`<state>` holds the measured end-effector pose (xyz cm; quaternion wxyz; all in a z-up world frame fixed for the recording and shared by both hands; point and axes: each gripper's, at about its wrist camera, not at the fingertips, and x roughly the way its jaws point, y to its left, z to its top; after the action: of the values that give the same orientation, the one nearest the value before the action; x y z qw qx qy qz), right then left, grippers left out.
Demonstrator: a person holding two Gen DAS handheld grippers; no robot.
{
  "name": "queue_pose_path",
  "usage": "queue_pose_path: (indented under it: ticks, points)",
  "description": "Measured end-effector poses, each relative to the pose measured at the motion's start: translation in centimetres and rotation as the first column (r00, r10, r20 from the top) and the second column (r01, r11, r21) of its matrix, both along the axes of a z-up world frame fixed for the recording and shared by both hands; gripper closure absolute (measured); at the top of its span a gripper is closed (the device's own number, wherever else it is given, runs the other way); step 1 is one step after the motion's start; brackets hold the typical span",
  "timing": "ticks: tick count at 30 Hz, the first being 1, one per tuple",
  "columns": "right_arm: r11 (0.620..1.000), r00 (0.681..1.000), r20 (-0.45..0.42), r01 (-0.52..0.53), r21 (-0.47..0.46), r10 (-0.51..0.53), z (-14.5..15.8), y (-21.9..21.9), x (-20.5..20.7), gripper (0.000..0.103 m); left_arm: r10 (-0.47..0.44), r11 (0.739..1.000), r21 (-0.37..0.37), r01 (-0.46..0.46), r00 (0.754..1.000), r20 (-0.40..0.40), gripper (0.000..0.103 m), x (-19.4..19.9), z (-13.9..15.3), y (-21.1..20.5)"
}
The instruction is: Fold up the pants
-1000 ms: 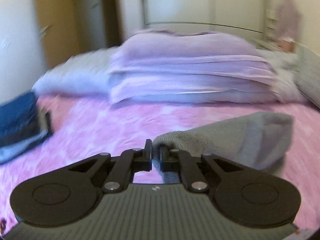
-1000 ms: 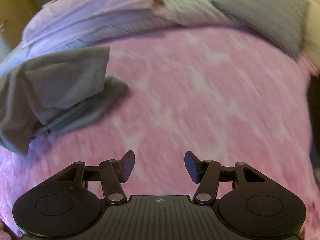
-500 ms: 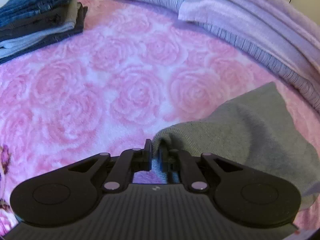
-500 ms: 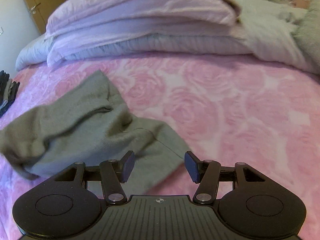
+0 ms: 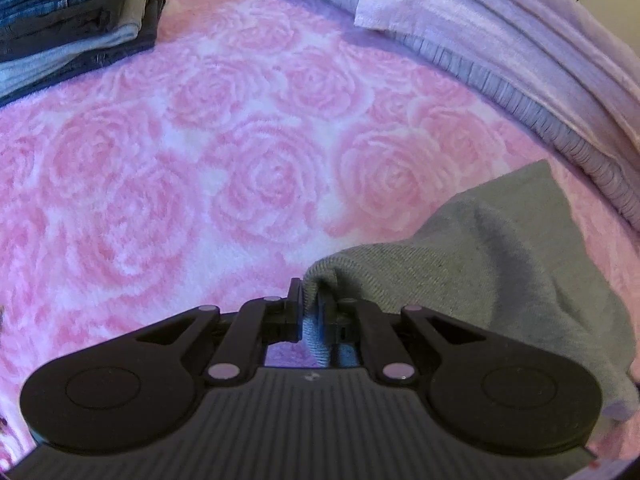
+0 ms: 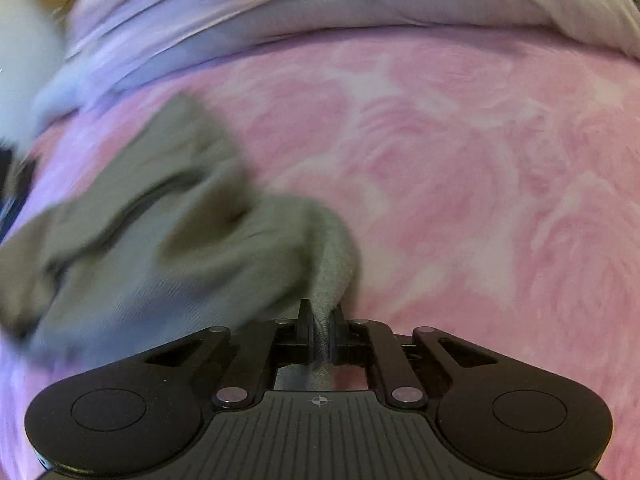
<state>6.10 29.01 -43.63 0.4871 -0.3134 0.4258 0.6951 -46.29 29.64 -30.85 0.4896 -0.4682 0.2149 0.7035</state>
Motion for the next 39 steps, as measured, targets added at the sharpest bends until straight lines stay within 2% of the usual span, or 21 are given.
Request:
queue_pose_path:
  ticks: [4, 7, 10, 12, 14, 16, 17, 18, 19, 20, 22, 24, 26, 27, 29, 30, 31, 34, 36, 38, 39]
  points:
    - [0.999, 0.987, -0.156, -0.044, -0.03, 0.039, 3.8, -9.0, 0.0, 0.101, -0.051, 0.998, 0.037, 0.052, 0.999, -0.017, 0.099, 0.2, 2.5, -0.1]
    - [0.994, 0.976, -0.208, -0.079, -0.077, 0.062, 7.5, -15.6, 0.3, 0.101, -0.106, 0.992, 0.064, 0.107, 0.994, -0.015, 0.099, 0.6, 4.8, -0.2]
    - [0.979, 0.967, -0.246, -0.107, -0.175, 0.062, 10.5, -22.1, 0.9, 0.101, -0.186, 0.981, 0.065, 0.184, 0.982, 0.018, 0.099, 2.1, 6.8, -0.8]
    - [0.959, 0.964, -0.259, -0.127, -0.255, 0.059, 11.6, -25.7, 1.2, 0.1, -0.255, 0.966, 0.045, 0.254, 0.966, 0.028, 0.099, 3.7, 7.1, -1.8]
    - [0.934, 0.971, -0.23, -0.141, -0.329, 0.065, 11.6, -28.2, 1.2, 0.099, -0.303, 0.953, -0.008, 0.304, 0.953, 0.025, 0.099, 5.0, 6.1, -3.0]
    - [0.926, 0.988, -0.144, -0.112, -0.36, 0.063, 11.3, -29.3, 1.3, 0.089, -0.311, 0.95, -0.04, 0.311, 0.95, -0.007, 0.098, 5.7, 5.1, -4.5]
    - [0.93, 0.993, -0.101, -0.094, -0.356, 0.062, 11.3, -29.4, 1.5, 0.08, -0.296, 0.954, -0.044, 0.295, 0.955, -0.002, 0.095, 5.7, 4.9, -5.3]
    - [0.938, 0.997, -0.057, -0.069, -0.339, 0.053, 11.3, -29.2, 1.7, 0.066, -0.276, 0.96, -0.04, 0.277, 0.961, 0.014, 0.094, 5.4, 4.9, -6.1]
    - [0.956, 0.999, -0.015, -0.031, -0.29, 0.028, 11.6, -28.9, 2.2, 0.059, -0.26, 0.965, -0.021, 0.26, 0.965, 0.031, 0.092, 5.2, 5.1, -7.2]
    - [0.971, 1.0, 0.018, -0.003, -0.241, 0.008, 11.9, -28.4, 2.3, 0.054, -0.265, 0.964, -0.008, 0.266, 0.964, 0.031, 0.09, 5.2, 5.5, -8.3]
    - [0.99, 0.996, 0.092, -0.002, -0.143, 0.015, 12.2, -27.4, 2.1, 0.054, -0.323, 0.946, -0.009, 0.323, 0.947, 0.004, 0.09, 6.0, 5.9, -10.2]
    - [0.995, 0.976, 0.199, -0.083, -0.061, 0.094, 12.0, -25.9, 0.5, 0.054, -0.418, 0.909, -0.021, 0.417, 0.908, -0.019, 0.082, 7.6, 6.2, -12.2]
    - [0.983, 0.946, 0.273, -0.183, 0.001, 0.176, 11.0, -25.0, -1.4, 0.054, -0.529, 0.848, -0.024, 0.529, 0.845, -0.081, 0.08, 9.8, 6.4, -14.4]
    - [0.972, 0.93, 0.302, -0.232, 0.032, 0.211, 10.4, -24.8, -2.3, 0.054, -0.576, 0.816, -0.029, 0.577, 0.808, -0.122, 0.077, 11.0, 6.3, -15.2]
    - [0.945, 0.9, 0.339, -0.318, 0.076, 0.275, 8.9, -23.9, -4.5, 0.054, -0.657, 0.745, -0.046, 0.666, 0.72, -0.222, 0.072, 13.3, 6.4, -16.6]
    - [0.929, 0.883, 0.356, -0.359, 0.088, 0.307, 8.1, -23.5, -5.7, 0.054, -0.687, 0.71, -0.059, 0.702, 0.672, -0.277, 0.071, 14.4, 6.3, -17.1]
    - [0.909, 0.86, 0.379, -0.406, 0.098, 0.343, 7.1, -23.3, -6.9, 0.054, -0.706, 0.683, -0.067, 0.727, 0.634, -0.317, 0.07, 15.2, 6.1, -17.4]
    - [0.829, 0.761, 0.488, -0.545, 0.123, 0.428, 4.9, -22.8, -10.0, 0.054, -0.733, 0.63, -0.101, 0.77, 0.546, -0.406, 0.067, 16.2, 5.3, -18.0]
    - [0.783, 0.707, 0.533, -0.61, 0.125, 0.466, 3.7, -22.4, -11.4, 0.054, -0.753, 0.598, -0.132, 0.79, 0.498, -0.43, 0.066, 16.3, 4.6, -18.6]
    - [0.749, 0.666, 0.565, -0.651, 0.121, 0.487, 2.5, -22.0, -12.2, 0.054, -0.774, 0.563, -0.165, 0.81, 0.448, -0.448, 0.062, 16.3, 4.2, -19.4]
    - [0.738, 0.65, 0.58, -0.664, 0.12, 0.491, 1.9, -21.8, -12.5, 0.054, -0.788, 0.538, -0.185, 0.822, 0.414, -0.456, 0.061, 16.3, 4.0, -19.7]
